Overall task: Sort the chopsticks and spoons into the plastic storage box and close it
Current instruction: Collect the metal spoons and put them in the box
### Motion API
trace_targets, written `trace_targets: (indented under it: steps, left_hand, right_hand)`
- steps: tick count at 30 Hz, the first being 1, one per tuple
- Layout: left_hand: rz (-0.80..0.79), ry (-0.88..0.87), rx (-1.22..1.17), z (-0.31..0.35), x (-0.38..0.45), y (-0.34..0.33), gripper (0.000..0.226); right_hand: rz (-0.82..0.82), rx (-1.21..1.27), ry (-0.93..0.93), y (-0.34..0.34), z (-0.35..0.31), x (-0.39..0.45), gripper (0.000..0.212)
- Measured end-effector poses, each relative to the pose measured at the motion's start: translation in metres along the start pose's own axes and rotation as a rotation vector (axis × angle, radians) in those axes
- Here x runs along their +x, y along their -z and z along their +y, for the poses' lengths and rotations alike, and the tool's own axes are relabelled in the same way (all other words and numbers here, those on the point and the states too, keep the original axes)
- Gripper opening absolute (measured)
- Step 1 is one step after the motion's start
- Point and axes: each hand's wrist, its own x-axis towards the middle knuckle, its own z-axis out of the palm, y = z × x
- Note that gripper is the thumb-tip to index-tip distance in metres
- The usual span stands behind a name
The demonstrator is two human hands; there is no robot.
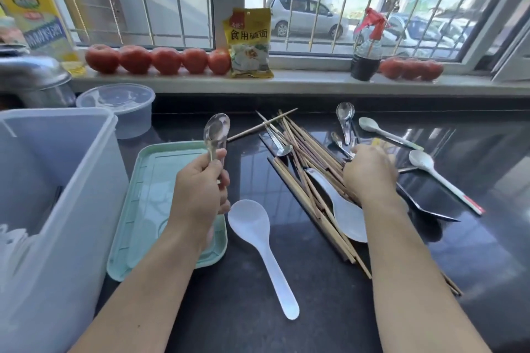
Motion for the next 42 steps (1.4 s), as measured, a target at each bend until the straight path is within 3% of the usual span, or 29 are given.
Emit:
trace_targets:
  steps: [6, 10, 12, 14, 17, 20, 22, 25, 29, 34, 38, 42]
  left_hand:
    - [-0.145, 0.140, -0.095, 0.004, -0.005, 0.002, 0.030]
    - [-0.201, 0.233, -0.121, 0.010, -0.010, 0.001, 0.029]
    - [-0.210, 0.265, -0.136, 0.014, -0.012, 0.000, 0.030]
    - [-0.213, 0.295, -0.150, 0.016, -0.012, 0.002, 0.030]
    - [-0.260, 0.335, -0.155, 0.020, -0.013, 0.005, 0.029]
    - [-0.374, 0.356, -0.082, 0.025, -0.019, 0.003, 0.027]
    - [-0.453, 0.366, -0.029, 0.024, -0.023, -0.001, 0.027]
    - [-0.560, 0.364, 0.053, 0.021, -0.029, -0.005, 0.025]
    - [-0.534, 0.308, 0.106, 0.015, -0.029, -0.006, 0.026]
    - [-0.442, 0.321, 0.028, 0.012, -0.029, -0.010, 0.029]
    - [-0.285, 0.319, -0.116, 0.014, -0.027, -0.010, 0.030]
    - [-0.390, 0.355, -0.067, 0.013, -0.029, -0.008, 0.030]
  right_hand:
    - [0.140, 0.145, -0.034, -0.005, 0.005, 0.005, 0.022]
    - [0.331, 0.595, 0.155, 0.017, -0.011, -0.001, 0.017]
    - [0.300, 0.885, 0.241, 0.036, -0.022, -0.010, 0.016]
    - [0.032, 1.297, 0.337, 0.049, -0.029, -0.020, 0.017]
    - [-0.575, 1.704, 0.494, 0.052, -0.029, -0.031, 0.021]
    - [-1.005, 1.734, 0.621, 0.045, -0.031, -0.036, 0.017]
    - [-1.067, 1.617, 0.652, 0.040, -0.036, -0.038, 0.025]
    - [-0.867, 1.390, 0.616, 0.038, -0.043, -0.043, 0.042]
    - [-0.434, 1.138, 0.612, 0.035, -0.055, -0.050, 0.020]
    - [-0.053, 0.798, 0.859, 0.018, -0.066, -0.060, 0.031]
    - [0.124, 0.735, 0.904, 0.020, -0.067, -0.058, 0.033]
    - [0.153, 0.712, 0.983, 0.017, -0.075, -0.068, 0.031]
